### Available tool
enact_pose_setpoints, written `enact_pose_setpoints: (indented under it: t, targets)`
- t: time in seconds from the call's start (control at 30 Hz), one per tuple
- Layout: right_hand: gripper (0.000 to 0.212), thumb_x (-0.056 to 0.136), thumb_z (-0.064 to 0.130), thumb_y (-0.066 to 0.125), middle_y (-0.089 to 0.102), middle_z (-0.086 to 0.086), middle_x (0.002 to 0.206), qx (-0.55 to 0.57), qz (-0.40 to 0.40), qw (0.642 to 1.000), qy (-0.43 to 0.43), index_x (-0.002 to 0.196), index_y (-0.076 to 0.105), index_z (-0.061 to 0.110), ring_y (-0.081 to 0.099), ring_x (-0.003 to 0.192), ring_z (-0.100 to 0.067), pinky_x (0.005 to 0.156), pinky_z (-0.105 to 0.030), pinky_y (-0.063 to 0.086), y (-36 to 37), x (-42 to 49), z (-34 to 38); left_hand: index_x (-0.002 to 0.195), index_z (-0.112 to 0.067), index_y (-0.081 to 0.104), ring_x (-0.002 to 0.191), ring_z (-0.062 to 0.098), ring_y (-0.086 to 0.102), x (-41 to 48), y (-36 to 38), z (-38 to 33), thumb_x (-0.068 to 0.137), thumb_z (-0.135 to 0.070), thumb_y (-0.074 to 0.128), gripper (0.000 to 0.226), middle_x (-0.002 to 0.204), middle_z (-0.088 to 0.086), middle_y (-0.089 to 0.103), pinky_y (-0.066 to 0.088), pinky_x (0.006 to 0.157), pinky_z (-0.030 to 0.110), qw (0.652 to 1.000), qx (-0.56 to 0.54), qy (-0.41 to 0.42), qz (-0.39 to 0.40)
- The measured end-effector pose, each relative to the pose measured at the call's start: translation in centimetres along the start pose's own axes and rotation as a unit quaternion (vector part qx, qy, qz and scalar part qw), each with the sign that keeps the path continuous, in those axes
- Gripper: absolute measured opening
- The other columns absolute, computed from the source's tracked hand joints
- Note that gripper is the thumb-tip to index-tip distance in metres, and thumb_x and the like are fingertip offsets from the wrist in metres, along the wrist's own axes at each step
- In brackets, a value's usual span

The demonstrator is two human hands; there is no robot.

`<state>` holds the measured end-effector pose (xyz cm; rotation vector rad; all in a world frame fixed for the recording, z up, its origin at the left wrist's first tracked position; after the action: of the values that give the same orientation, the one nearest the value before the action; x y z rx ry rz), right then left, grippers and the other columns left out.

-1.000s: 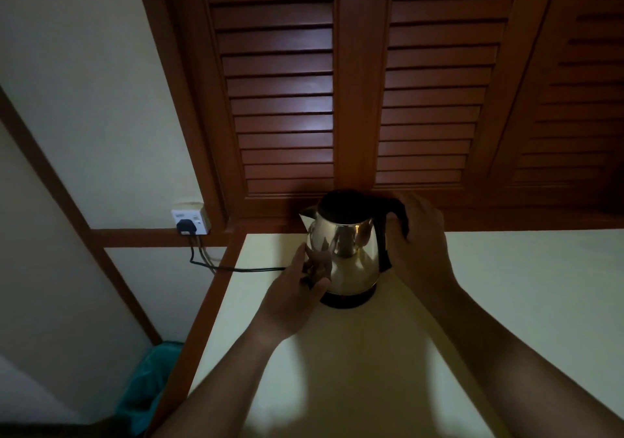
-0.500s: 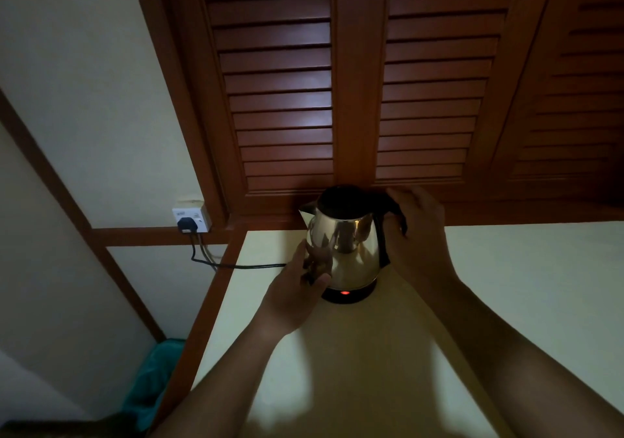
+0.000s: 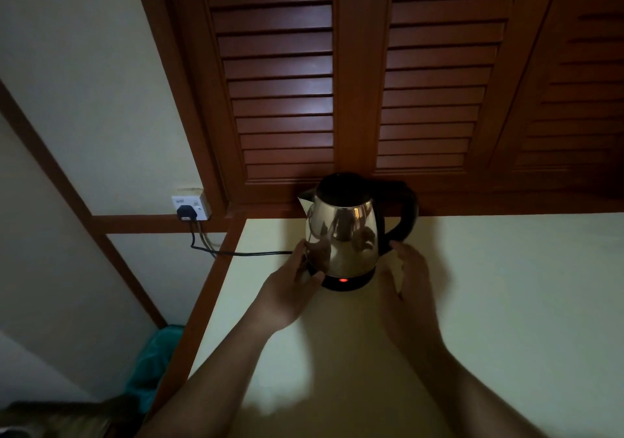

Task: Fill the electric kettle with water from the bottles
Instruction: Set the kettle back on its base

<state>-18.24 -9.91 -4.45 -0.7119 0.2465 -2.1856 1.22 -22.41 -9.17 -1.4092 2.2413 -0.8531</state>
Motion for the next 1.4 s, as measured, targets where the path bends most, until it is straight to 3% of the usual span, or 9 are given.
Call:
enact_pose_setpoints:
  t: [0.13, 0.27, 0.37, 0.5, 0.67, 0.8, 0.93, 1.27, 1.4]
  targets:
    - [0.043, 0.105, 0.014, 0.051, 0.041, 0.028, 0.129, -0.011, 0.080, 0.997, 0.002, 0.141, 0.044, 0.036, 0.035, 0.118, 0.014, 0.093, 0.007, 0.020, 2.1, -0.9, -0.6, 0.164, -0.051, 0.012, 0.139, 0.019, 0.057, 0.1, 0.5, 1.1, 0.103, -0.046, 0.058, 0.076, 0.156, -0.016, 0.054, 0.039, 0.098, 0.022, 1.000, 0.022, -0.016, 0.012]
    - [0.047, 0.107, 0.019, 0.048, 0.045, 0.031, 0.134, 0.035, 0.127, 0.989, 0.062, 0.145, 0.040, 0.045, 0.047, 0.128, 0.000, 0.106, -0.018, 0.037, 3.1, -1.2, -2.2, 0.166, -0.049, 0.006, 0.141, 0.025, 0.054, -0.1, 0.8, 1.3, 0.103, -0.049, 0.057, 0.080, 0.159, -0.006, 0.052, 0.042, 0.100, 0.026, 0.999, 0.043, -0.018, 0.023]
    - [0.047, 0.105, 0.023, 0.048, 0.057, 0.019, 0.134, 0.030, 0.141, 0.988, 0.062, 0.150, 0.044, 0.034, 0.056, 0.128, -0.012, 0.101, -0.019, 0.044, 3.3, -1.6, -2.4, 0.166, -0.049, 0.003, 0.149, 0.030, 0.046, -0.1, 1.0, 1.8, 0.102, -0.055, 0.056, 0.084, 0.164, -0.001, 0.047, 0.043, 0.113, 0.035, 0.998, 0.052, -0.028, 0.026]
    - [0.073, 0.089, 0.062, 0.035, 0.045, 0.009, 0.156, 0.035, 0.156, 0.982, 0.105, 0.157, 0.031, 0.037, 0.046, 0.141, -0.016, 0.116, -0.041, 0.040, 3.6, -1.7, -3.5, 0.167, -0.044, 0.000, 0.154, 0.034, 0.039, -0.1, 1.2, 1.8, 0.103, -0.057, 0.055, 0.086, 0.167, -0.002, 0.042, 0.038, 0.122, 0.043, 0.997, 0.061, -0.028, 0.030]
    - [0.057, 0.108, 0.030, 0.046, 0.040, 0.010, 0.159, -0.023, 0.164, 0.984, 0.068, 0.160, 0.025, 0.032, 0.042, 0.141, -0.010, 0.106, -0.021, 0.033, 3.7, -1.6, -3.4, 0.167, -0.045, 0.000, 0.154, 0.034, 0.038, -0.2, 1.2, 1.6, 0.103, -0.058, 0.054, 0.086, 0.168, -0.001, 0.041, 0.038, 0.122, 0.043, 0.997, 0.063, -0.018, 0.030]
    - [0.057, 0.107, 0.025, 0.048, 0.041, 0.009, 0.158, -0.023, 0.163, 0.984, 0.064, 0.160, 0.027, 0.028, 0.039, 0.133, -0.001, 0.100, -0.009, 0.030, 3.6, -1.5, -3.5, 0.167, -0.044, 0.000, 0.154, 0.035, 0.038, -0.1, 1.2, 1.7, 0.102, -0.057, 0.055, 0.086, 0.167, 0.002, 0.042, 0.040, 0.120, 0.043, 0.998, 0.061, -0.020, 0.029]
    - [0.058, 0.107, 0.028, 0.047, 0.041, 0.008, 0.158, -0.016, 0.163, 0.984, 0.071, 0.160, 0.025, 0.030, 0.043, 0.140, -0.013, 0.103, -0.019, 0.032, 3.7, -1.5, -3.6, 0.168, -0.041, 0.000, 0.156, 0.034, 0.035, -0.3, 1.1, 1.3, 0.104, -0.055, 0.055, 0.085, 0.169, -0.001, 0.038, 0.037, 0.122, 0.040, 0.997, 0.065, -0.019, 0.030]
    - [0.061, 0.102, 0.044, 0.044, 0.041, 0.009, 0.159, -0.005, 0.164, 0.984, 0.076, 0.160, 0.025, 0.035, 0.043, 0.141, -0.013, 0.112, -0.028, 0.036, 4.0, -1.5, -4.1, 0.168, -0.040, -0.001, 0.155, 0.033, 0.036, -0.4, 1.2, 1.1, 0.105, -0.053, 0.054, 0.085, 0.170, -0.001, 0.037, 0.037, 0.121, 0.040, 0.997, 0.075, -0.015, 0.033]
    - [0.059, 0.107, 0.029, 0.047, 0.043, 0.008, 0.157, -0.035, 0.164, 0.983, 0.070, 0.160, 0.023, 0.033, 0.046, 0.138, -0.015, 0.103, -0.021, 0.035, 3.9, -1.3, -3.9, 0.168, -0.038, -0.001, 0.154, 0.031, 0.038, -0.3, 1.0, 1.0, 0.105, -0.051, 0.055, 0.085, 0.169, -0.002, 0.038, 0.037, 0.121, 0.038, 0.997, 0.072, -0.020, 0.030]
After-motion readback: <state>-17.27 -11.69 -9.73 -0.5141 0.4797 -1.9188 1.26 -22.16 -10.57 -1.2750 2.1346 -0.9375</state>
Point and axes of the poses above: each hand's wrist, its own x-axis towards the middle knuckle, its own y-axis out of the palm, z = x × y, the point moved 10 cm from there along x, towards the middle knuckle
